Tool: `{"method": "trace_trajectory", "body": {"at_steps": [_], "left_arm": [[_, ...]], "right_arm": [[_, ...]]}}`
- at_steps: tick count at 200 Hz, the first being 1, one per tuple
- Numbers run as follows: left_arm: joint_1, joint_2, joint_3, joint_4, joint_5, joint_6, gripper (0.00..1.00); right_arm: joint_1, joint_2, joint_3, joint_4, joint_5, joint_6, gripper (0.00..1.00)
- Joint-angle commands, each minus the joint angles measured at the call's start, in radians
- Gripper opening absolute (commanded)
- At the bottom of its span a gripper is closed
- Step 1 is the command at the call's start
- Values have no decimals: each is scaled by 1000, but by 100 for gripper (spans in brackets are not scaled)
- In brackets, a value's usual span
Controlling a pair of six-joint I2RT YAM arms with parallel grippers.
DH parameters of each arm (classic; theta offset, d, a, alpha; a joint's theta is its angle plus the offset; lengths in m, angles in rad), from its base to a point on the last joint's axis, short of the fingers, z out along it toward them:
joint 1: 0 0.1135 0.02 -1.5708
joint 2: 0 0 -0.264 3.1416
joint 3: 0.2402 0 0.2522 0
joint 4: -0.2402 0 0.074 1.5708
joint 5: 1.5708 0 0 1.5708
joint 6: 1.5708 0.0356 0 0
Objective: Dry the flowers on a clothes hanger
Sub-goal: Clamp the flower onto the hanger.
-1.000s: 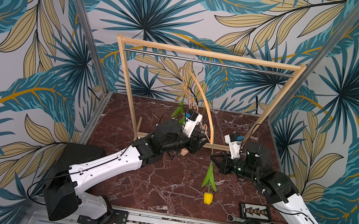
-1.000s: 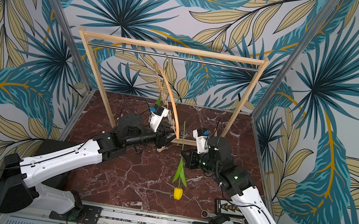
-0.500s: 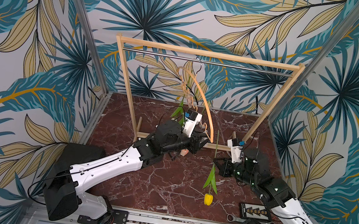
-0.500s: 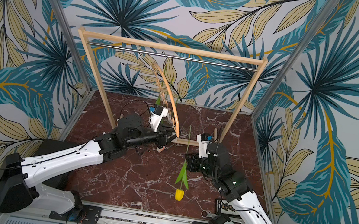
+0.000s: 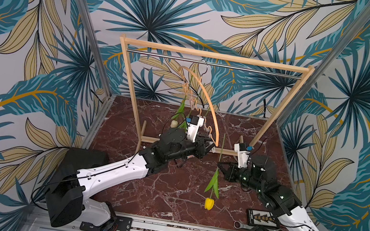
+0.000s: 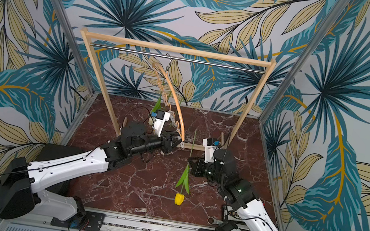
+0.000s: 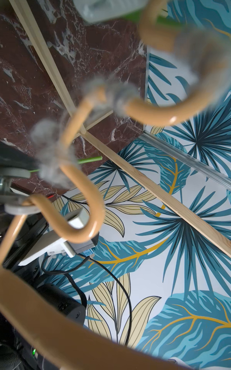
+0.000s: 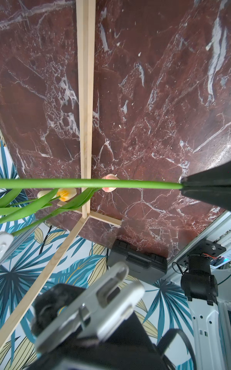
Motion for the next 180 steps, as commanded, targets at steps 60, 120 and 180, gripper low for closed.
{"method": "trace_trajectory", "body": {"at_steps": [60,120,180], "left_arm": [[0,3,-47,75,-17,-52,24],[1,-3,-51,79,-7,-63,23],[1,-9,-68,95,-9,-78,22]], "right_arm": [[-2,-14,10,113,-107,56,0],[-2,19,50,147,-161,55,0],[0,33,79,158,-200,48,0]]}}
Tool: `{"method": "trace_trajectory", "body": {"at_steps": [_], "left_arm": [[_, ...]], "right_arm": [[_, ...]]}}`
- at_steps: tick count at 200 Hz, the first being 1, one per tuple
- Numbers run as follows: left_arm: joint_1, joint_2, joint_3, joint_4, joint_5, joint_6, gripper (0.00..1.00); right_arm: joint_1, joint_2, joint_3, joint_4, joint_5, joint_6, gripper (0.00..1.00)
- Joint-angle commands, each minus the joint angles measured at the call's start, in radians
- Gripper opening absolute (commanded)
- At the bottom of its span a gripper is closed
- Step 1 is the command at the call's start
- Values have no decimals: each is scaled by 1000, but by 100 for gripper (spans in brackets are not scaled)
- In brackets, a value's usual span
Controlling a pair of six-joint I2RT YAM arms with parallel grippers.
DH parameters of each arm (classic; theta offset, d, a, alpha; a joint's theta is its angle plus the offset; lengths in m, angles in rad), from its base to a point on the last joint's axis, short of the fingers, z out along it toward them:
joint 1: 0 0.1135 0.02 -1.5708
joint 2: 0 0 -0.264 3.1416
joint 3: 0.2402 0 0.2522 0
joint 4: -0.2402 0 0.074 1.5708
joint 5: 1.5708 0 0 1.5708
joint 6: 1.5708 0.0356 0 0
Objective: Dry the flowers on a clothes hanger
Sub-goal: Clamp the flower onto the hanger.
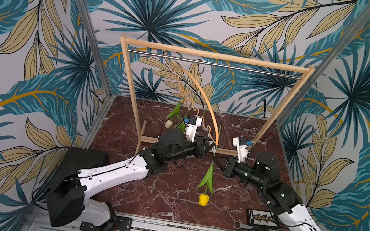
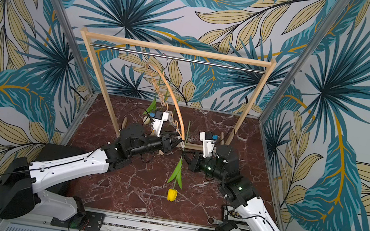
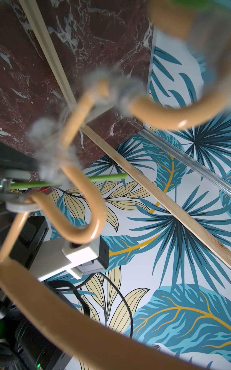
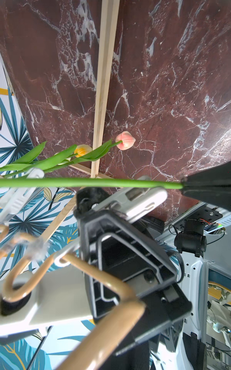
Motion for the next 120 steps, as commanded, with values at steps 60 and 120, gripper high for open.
{"method": "trace_trajectory", "body": {"at_steps": [60,120], "left_arm": [[0,-10,-45,35,-6,-18,21],[1,-3,-45,30,-5,-21,20]], "right_arm": [[10,11,36,24,-39,-19,0],[16,33,54,22,-35,-40,0]]}}
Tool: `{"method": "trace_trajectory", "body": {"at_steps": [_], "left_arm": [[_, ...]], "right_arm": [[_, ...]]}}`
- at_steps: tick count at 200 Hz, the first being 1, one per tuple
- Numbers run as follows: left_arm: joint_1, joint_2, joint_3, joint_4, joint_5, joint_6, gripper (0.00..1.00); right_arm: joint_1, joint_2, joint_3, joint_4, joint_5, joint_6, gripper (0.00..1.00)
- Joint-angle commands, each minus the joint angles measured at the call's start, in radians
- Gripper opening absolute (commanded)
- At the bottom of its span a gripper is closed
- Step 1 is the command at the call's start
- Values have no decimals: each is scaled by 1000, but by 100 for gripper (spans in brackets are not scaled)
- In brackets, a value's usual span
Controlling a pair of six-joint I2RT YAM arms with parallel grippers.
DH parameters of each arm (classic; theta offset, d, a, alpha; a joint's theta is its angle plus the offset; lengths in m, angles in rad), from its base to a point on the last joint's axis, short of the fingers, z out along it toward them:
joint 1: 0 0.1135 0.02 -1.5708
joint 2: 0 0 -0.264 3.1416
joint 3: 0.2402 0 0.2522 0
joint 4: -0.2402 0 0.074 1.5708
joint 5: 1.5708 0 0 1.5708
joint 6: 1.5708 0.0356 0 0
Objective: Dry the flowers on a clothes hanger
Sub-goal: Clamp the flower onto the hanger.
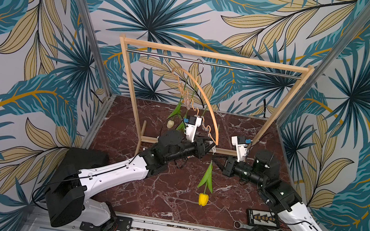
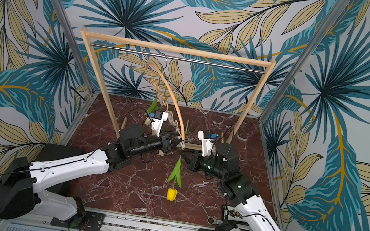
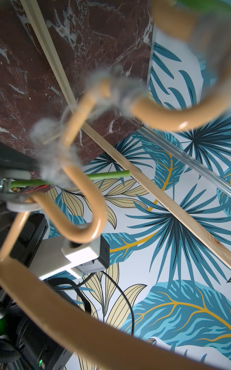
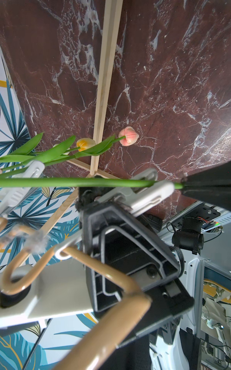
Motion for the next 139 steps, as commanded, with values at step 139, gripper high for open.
{"method": "trace_trajectory", "body": {"at_steps": [139], "left_arm": [[0,6,-33,4,-2,-7,16]], "right_arm": [[24,25,91,-130,54,-190,0]]}}
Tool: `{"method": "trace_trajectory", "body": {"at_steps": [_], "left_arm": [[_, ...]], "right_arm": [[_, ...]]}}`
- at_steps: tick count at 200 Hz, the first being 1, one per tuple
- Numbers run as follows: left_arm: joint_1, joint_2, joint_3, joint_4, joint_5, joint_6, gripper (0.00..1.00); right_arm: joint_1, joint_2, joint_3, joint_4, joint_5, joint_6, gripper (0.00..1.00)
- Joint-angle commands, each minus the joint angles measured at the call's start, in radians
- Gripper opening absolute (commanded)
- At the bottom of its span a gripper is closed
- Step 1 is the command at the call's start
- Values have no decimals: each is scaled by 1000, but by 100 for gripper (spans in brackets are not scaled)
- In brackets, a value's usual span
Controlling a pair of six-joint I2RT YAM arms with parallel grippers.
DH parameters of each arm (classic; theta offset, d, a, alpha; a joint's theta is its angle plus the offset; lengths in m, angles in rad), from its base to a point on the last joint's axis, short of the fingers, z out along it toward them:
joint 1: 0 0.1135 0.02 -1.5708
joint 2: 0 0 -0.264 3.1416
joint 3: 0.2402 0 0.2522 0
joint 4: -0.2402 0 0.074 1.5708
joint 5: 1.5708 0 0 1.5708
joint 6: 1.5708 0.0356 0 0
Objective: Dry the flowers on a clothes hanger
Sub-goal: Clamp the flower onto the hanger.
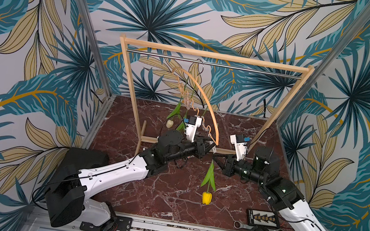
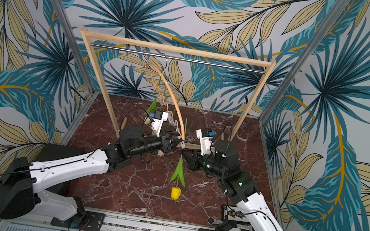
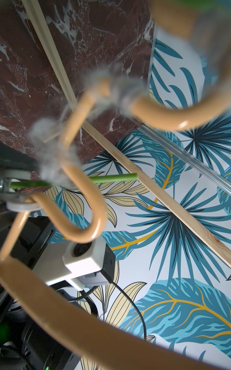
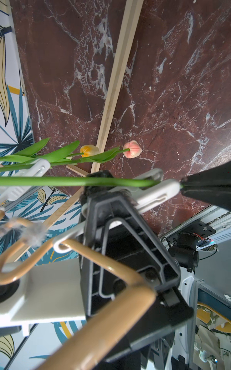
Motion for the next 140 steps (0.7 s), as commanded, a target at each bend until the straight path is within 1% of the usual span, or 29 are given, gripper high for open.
{"method": "trace_trajectory", "body": {"at_steps": [1,140], "left_arm": [[0,6,-33,1,-9,-4,16],[0,9,-28,-2,-6,-5,12]], "right_arm": [[13,-1,23,-32,9,-49,0],[34,20,47,-12,30,-57,0]]}}
